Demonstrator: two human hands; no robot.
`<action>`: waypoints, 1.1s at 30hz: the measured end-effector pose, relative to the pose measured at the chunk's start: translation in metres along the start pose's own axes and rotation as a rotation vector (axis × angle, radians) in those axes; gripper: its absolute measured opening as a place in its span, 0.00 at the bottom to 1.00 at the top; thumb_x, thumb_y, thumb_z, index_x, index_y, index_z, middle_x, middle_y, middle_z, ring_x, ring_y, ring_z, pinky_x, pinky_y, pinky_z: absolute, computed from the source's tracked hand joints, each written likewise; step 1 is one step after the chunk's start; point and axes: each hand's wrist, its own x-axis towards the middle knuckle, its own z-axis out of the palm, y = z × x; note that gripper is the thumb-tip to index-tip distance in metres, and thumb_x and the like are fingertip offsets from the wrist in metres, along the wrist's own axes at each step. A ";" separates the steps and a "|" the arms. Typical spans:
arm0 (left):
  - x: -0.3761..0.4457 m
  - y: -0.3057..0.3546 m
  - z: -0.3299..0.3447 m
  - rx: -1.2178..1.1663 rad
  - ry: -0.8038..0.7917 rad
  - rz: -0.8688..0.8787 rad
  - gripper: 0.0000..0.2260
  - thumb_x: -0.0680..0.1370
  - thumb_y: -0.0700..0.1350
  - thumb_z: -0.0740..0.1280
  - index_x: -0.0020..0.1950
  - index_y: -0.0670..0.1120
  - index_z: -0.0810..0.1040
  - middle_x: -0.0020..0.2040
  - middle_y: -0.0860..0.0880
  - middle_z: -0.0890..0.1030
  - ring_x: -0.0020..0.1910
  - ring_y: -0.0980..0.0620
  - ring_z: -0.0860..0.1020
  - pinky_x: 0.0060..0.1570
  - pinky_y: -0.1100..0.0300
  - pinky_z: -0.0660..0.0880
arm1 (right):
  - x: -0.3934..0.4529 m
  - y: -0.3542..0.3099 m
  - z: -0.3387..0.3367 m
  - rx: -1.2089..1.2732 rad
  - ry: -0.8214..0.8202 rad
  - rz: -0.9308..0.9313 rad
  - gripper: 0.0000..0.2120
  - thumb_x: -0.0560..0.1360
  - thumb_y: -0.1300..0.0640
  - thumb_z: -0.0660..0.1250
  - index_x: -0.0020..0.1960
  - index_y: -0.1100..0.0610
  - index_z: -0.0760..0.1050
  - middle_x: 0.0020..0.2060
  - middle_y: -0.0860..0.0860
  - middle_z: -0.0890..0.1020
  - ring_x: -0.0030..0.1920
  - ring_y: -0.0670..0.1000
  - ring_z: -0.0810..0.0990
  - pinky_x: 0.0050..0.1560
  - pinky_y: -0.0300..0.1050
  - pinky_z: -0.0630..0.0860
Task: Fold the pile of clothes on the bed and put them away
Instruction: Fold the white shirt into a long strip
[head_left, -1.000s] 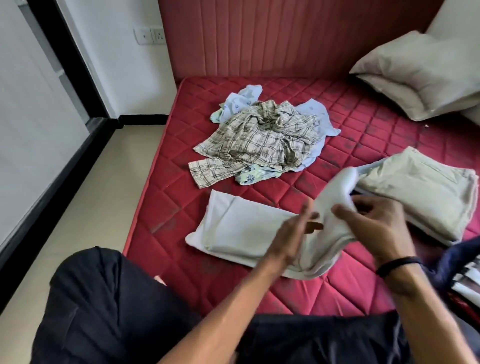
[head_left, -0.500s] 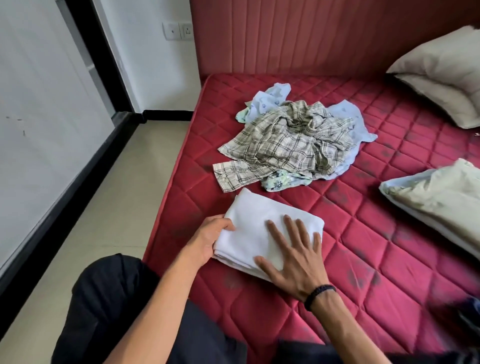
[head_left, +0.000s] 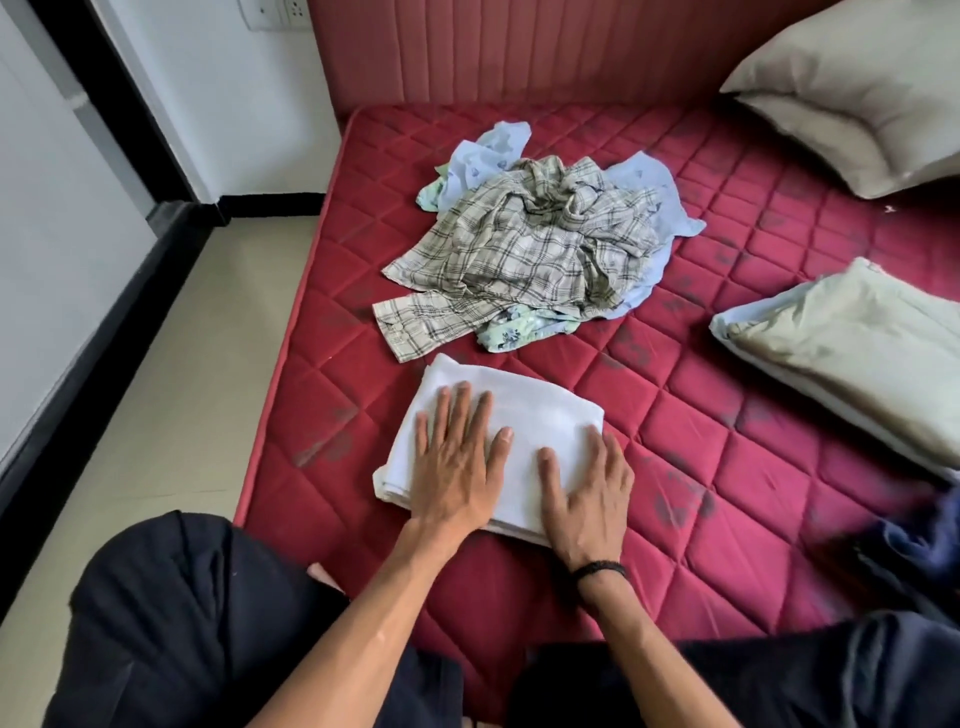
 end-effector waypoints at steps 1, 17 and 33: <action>-0.005 0.005 -0.003 0.014 0.003 -0.074 0.30 0.85 0.62 0.47 0.82 0.48 0.64 0.83 0.45 0.60 0.83 0.45 0.55 0.79 0.39 0.55 | 0.000 -0.005 -0.001 0.121 0.007 0.158 0.43 0.73 0.30 0.63 0.77 0.58 0.66 0.71 0.58 0.72 0.72 0.60 0.69 0.76 0.55 0.62; -0.052 0.118 -0.148 -2.341 -0.780 -0.341 0.47 0.79 0.76 0.48 0.83 0.39 0.58 0.80 0.36 0.61 0.79 0.38 0.61 0.81 0.42 0.46 | -0.024 -0.045 -0.223 -0.188 -0.412 -0.897 0.19 0.69 0.54 0.71 0.59 0.42 0.82 0.58 0.39 0.79 0.58 0.50 0.76 0.59 0.52 0.74; -0.019 0.285 -0.114 -1.763 -1.070 -0.412 0.19 0.81 0.51 0.57 0.59 0.43 0.83 0.51 0.40 0.84 0.48 0.42 0.83 0.53 0.53 0.77 | -0.022 0.091 -0.350 1.107 -0.177 0.596 0.20 0.77 0.57 0.73 0.65 0.65 0.80 0.54 0.63 0.86 0.50 0.61 0.87 0.53 0.62 0.84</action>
